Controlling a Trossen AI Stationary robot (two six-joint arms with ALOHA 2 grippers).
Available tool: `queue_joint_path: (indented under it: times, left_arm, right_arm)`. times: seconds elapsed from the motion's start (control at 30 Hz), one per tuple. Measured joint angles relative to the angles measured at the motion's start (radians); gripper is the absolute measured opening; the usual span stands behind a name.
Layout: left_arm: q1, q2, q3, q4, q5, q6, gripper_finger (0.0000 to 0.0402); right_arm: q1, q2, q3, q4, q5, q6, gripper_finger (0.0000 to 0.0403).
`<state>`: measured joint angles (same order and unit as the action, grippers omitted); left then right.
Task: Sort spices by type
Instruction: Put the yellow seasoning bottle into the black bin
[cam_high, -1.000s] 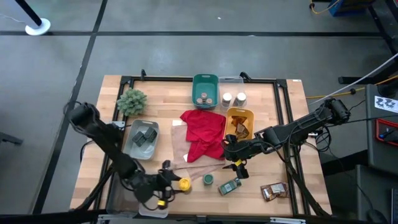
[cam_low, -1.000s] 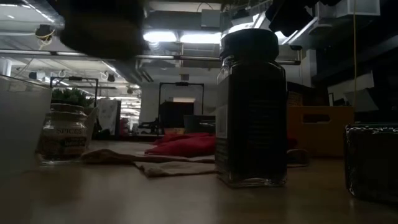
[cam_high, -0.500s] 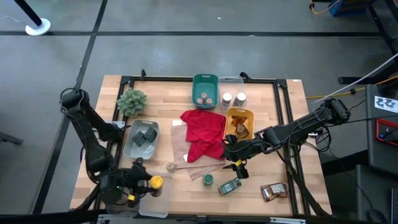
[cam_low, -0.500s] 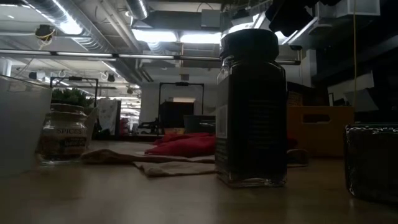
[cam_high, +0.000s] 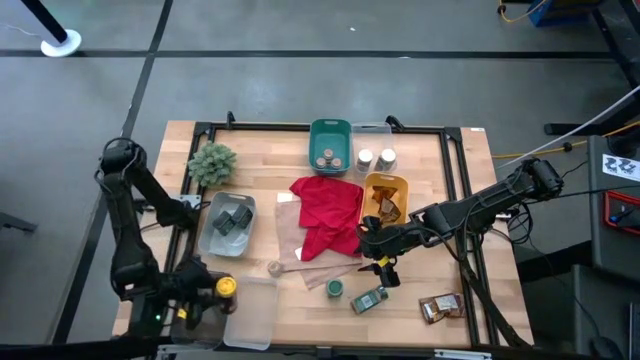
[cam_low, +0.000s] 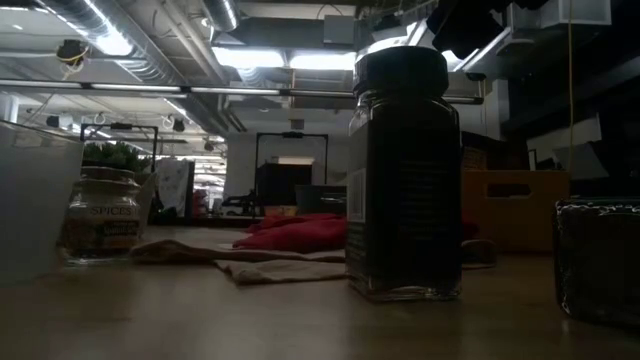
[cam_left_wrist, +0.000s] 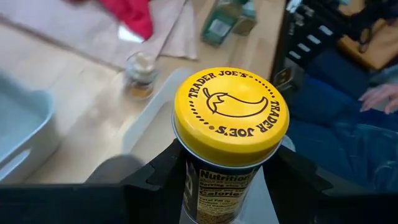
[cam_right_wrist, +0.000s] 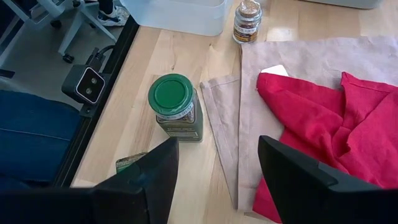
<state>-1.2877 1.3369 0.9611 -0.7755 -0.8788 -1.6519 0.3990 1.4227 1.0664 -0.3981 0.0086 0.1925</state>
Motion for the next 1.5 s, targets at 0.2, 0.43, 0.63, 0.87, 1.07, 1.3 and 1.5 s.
queue_joint_path:
  times: [0.2,0.43,0.63,0.87,1.07,1.3,1.5]
  left_arm:
    - [-0.048,0.0,0.0,-0.143,0.004,-0.178,0.017]
    - [-0.069,0.0,0.0,-0.235,0.016,-0.26,0.017]
    - [-0.068,0.016,0.0,-0.246,0.047,-0.259,0.017]
    - [-0.068,0.11,0.0,-0.244,0.074,-0.293,0.017]
    - [-0.068,0.191,0.0,-0.241,0.098,-0.311,0.017]
    - [-0.069,0.26,0.0,-0.215,0.105,-0.323,0.0173]
    - [-0.068,0.286,0.001,-0.133,0.086,-0.338,0.02]
  right_arm:
    - [0.0,0.0,0.0,0.0,0.0,0.0,0.0221]
    - [0.0,0.0,0.0,0.0,0.0,0.0,0.0221]
    - [0.0,0.0,0.0,0.0,0.0,0.0,0.0221]
    - [0.0,0.0,0.0,0.0,0.0,0.0,0.0221]
    - [0.0,0.0,0.0,0.0,0.0,0.0,0.0221]
    - [0.0,0.0,0.0,0.0,0.0,0.0,0.0221]
    - [0.0,0.0,0.0,0.0,0.0,0.0,0.0221]
